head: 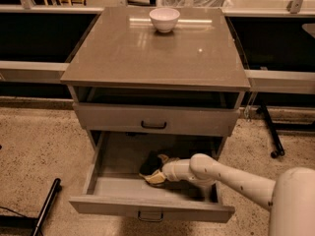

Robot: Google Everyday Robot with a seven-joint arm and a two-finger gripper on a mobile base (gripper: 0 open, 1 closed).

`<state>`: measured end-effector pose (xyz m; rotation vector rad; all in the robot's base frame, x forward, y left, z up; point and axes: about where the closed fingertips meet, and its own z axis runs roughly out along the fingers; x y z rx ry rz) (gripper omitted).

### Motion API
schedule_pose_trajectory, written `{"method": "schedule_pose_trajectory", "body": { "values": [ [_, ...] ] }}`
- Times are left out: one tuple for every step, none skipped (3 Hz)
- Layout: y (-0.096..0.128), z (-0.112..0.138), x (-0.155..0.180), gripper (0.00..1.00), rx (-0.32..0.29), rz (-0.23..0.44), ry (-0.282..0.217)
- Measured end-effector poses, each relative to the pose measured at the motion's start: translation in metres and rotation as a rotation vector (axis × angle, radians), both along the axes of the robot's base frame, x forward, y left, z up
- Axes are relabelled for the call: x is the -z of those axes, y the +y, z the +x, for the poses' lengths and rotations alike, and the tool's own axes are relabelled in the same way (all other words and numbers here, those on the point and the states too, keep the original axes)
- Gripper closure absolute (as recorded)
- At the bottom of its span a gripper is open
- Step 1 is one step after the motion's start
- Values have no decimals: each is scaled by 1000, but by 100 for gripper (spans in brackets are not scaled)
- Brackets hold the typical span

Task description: Pick sponge from middle drawer and place on counter

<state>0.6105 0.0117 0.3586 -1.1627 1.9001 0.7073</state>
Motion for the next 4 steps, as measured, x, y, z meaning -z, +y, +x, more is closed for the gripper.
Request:
{"method": "schedule_pose_trajectory", "body": {
  "values": [
    [0, -2, -8, 71, -3, 92, -36],
    [-30, -19, -76, 100, -17, 123, -235],
    [-57, -52, -146, 100, -63, 49, -377],
    [-57, -52, -146, 100, -63, 49, -377]
  ]
}}
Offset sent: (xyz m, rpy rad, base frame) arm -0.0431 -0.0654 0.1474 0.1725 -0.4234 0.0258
